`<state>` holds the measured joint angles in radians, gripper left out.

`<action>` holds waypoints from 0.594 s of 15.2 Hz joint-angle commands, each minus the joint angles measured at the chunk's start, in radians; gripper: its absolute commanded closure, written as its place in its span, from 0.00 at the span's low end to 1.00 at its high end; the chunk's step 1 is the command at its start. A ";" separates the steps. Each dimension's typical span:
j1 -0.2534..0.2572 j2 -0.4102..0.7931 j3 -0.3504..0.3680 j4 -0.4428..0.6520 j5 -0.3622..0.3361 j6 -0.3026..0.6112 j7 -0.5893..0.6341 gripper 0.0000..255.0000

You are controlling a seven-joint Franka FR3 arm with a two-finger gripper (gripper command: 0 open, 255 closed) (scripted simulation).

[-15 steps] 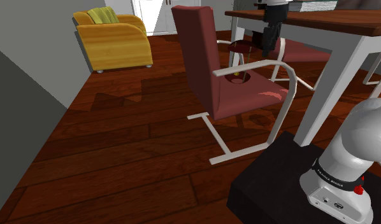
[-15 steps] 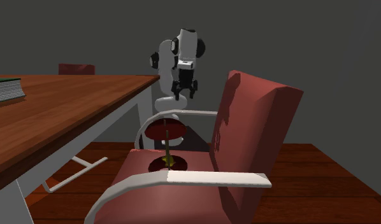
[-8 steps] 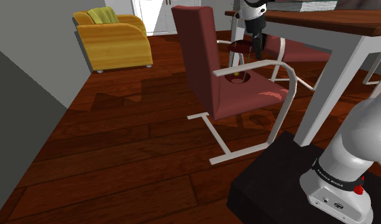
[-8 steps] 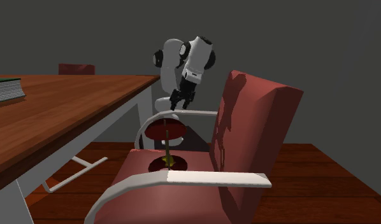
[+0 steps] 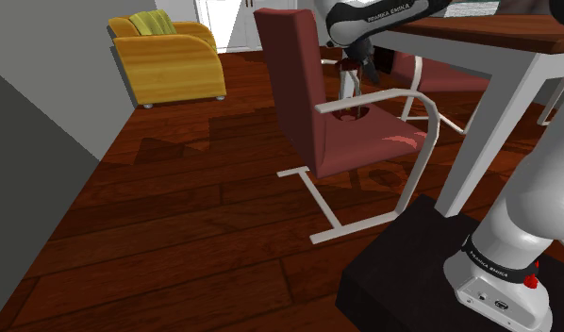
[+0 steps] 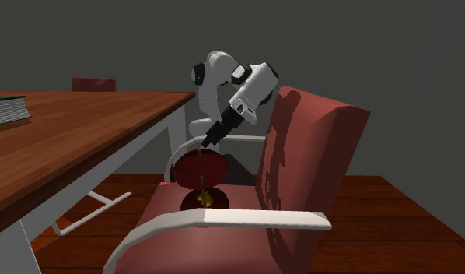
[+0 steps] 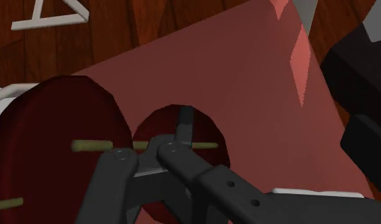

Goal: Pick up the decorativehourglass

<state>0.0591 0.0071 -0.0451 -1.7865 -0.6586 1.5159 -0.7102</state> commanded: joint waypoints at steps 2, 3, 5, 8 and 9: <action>0.007 0.161 0.006 0.048 -0.100 0.023 -0.068 0.00; 0.010 0.196 0.006 0.063 -0.140 0.030 -0.090 0.00; 0.014 0.265 0.005 0.094 -0.220 0.048 -0.131 0.00; -0.013 0.110 -0.017 0.148 -0.112 0.046 -0.042 0.00; -0.028 0.145 -0.028 0.194 -0.046 0.057 0.031 0.00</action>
<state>0.0430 0.1233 -0.0641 -1.6285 -0.7621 1.5635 -0.7449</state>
